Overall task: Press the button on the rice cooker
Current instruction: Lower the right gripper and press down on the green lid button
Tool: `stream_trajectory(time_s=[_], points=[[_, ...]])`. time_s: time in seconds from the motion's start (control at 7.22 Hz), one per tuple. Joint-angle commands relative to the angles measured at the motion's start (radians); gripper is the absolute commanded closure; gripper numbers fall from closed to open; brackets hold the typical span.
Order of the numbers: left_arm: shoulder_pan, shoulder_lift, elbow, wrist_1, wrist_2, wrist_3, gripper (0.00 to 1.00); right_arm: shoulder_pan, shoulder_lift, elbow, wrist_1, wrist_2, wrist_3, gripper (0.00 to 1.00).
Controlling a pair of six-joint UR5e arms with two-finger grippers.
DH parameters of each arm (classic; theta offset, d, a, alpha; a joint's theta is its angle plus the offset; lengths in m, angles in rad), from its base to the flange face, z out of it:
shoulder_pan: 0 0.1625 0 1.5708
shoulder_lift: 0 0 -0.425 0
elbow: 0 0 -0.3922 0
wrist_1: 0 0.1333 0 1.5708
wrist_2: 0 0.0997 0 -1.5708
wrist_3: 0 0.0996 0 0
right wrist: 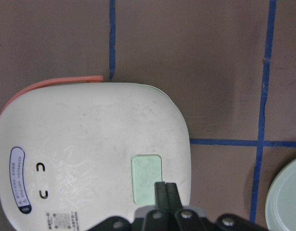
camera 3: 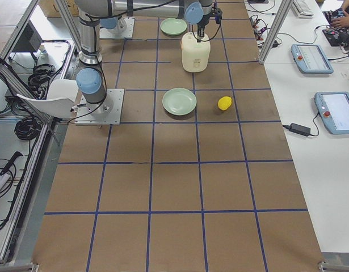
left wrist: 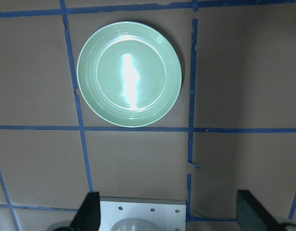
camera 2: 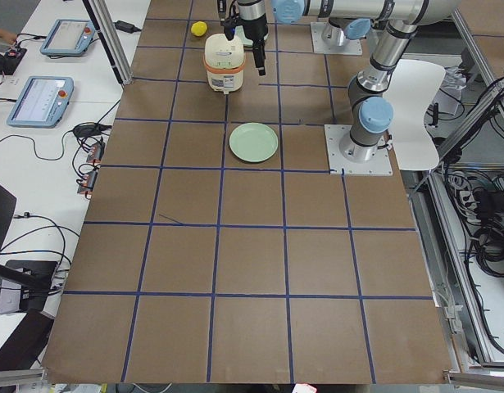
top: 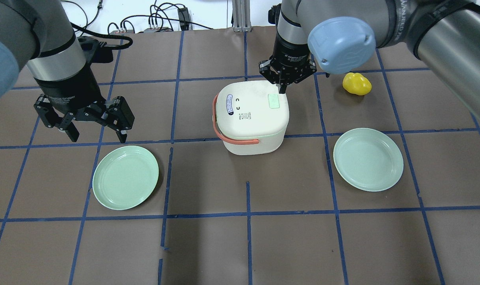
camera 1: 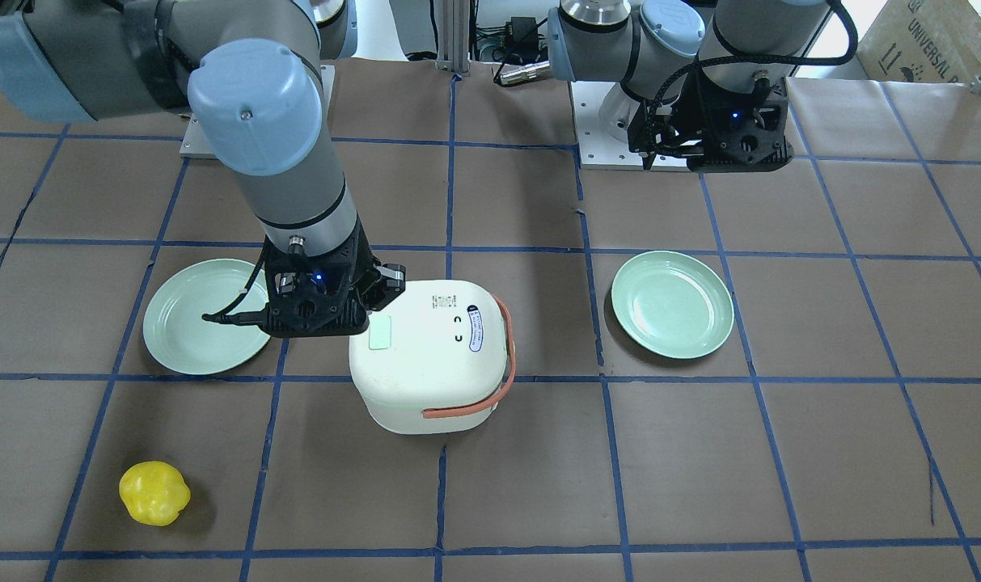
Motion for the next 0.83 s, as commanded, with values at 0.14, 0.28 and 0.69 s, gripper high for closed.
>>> stream_trajectory(time_s=[0.14,0.28,0.69], points=[[0.000,0.000,0.000,0.000,0.001,0.000,0.00,0.000,0.033,-0.001,-0.056,0.000,-0.003,0.93],[0.000,0.000,0.000,0.000,-0.001,0.000,0.00,0.000,0.034,0.000,-0.056,0.000,-0.003,0.93],[0.000,0.000,0.000,0.000,-0.001,0.000,0.00,0.000,0.051,0.000,-0.056,0.002,-0.001,0.92]])
